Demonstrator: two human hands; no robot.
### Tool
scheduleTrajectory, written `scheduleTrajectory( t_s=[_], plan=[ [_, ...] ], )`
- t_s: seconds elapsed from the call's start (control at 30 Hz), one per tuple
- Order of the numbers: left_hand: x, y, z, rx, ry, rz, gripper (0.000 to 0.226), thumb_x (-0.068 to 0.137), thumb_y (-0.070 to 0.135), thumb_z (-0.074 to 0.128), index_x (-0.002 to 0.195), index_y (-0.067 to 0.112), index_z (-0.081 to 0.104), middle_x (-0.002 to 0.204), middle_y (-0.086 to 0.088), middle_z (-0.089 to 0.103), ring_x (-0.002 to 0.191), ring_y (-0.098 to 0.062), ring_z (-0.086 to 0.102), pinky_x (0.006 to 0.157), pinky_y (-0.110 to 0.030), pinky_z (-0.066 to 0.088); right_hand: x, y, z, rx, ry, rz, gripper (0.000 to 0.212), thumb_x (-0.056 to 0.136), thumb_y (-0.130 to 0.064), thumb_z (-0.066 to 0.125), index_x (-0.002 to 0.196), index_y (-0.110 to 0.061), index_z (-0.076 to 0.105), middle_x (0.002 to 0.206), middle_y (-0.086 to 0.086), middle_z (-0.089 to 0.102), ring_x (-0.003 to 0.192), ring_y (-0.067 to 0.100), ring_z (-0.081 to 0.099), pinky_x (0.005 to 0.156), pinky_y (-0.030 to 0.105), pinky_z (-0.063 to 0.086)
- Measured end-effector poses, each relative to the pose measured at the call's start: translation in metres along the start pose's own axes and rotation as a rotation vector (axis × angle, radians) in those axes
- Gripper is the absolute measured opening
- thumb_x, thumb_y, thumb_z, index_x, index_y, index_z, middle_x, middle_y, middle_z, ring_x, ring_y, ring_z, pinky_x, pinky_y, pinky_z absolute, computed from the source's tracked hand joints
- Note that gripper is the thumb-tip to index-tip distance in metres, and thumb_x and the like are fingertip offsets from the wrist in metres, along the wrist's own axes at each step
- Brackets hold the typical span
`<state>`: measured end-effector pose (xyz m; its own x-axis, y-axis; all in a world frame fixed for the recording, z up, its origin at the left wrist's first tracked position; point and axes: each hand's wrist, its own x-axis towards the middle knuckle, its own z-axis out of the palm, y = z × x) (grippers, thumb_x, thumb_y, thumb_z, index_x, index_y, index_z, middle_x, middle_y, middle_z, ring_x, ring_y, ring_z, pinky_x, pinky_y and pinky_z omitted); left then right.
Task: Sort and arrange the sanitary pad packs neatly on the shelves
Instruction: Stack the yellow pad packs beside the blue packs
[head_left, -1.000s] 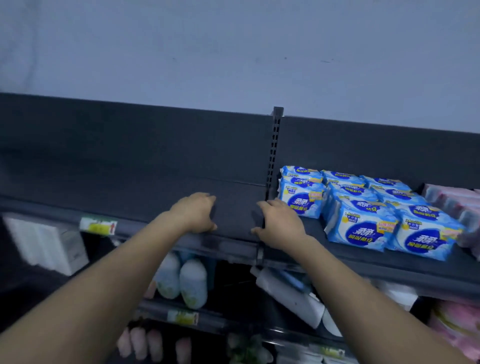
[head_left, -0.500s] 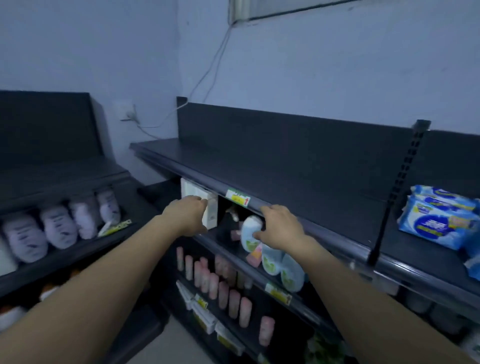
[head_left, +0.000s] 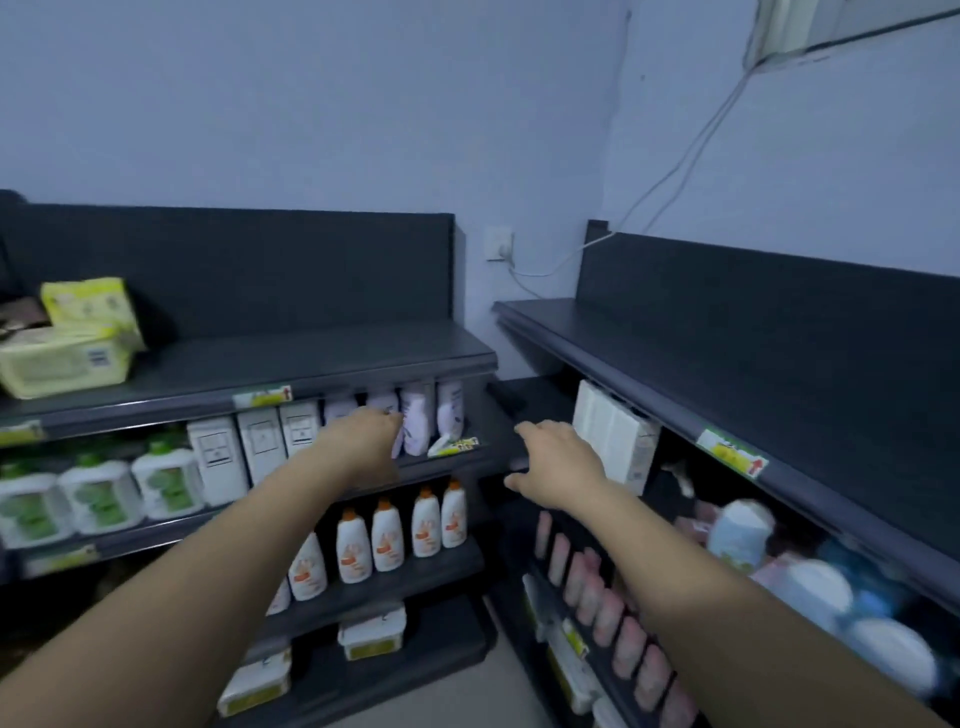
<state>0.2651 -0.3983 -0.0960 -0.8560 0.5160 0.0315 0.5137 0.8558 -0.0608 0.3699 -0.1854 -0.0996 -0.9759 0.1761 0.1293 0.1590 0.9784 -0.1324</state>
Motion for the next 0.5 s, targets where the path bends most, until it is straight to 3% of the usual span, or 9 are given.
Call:
scheduleTrajectory(
  t_s=[0.23,0.33,0.5],
  plan=[
    [0.000,-0.116,0.002,0.006,0.037,-0.149,0.068,0.083,0.041,0.068,0.139,0.013,0.041,0.141,-0.008,0.045,0.129,-0.027,0.044,0.100,-0.037,0.043,0.074,-0.106,0.020,0.006,0.006,-0.129,0.055,0.083,-0.044,0.066,0.127,-0.016,0.048,0.129,0.008,0.050,0.123,0.028,0.043,0.092,0.036,0.043],
    [-0.001,-0.170,0.003,0.007,0.038,-0.204,0.067,0.083,0.044,0.068,0.138,0.015,0.042,0.141,-0.004,0.046,0.129,-0.025,0.044,0.101,-0.043,0.044,0.105,-0.153,0.031,0.008,-0.001,-0.176,0.055,0.084,-0.042,0.065,0.129,-0.016,0.047,0.133,0.008,0.049,0.127,0.028,0.042,0.095,0.037,0.042],
    [-0.006,-0.252,0.005,0.018,0.058,-0.280,0.061,0.083,0.042,0.066,0.134,0.016,0.045,0.135,-0.004,0.049,0.126,-0.024,0.045,0.099,-0.041,0.045,0.150,-0.230,0.046,0.026,-0.007,-0.263,0.063,0.087,-0.041,0.064,0.139,-0.015,0.041,0.137,0.010,0.046,0.130,0.029,0.038,0.101,0.039,0.040]
  ],
)
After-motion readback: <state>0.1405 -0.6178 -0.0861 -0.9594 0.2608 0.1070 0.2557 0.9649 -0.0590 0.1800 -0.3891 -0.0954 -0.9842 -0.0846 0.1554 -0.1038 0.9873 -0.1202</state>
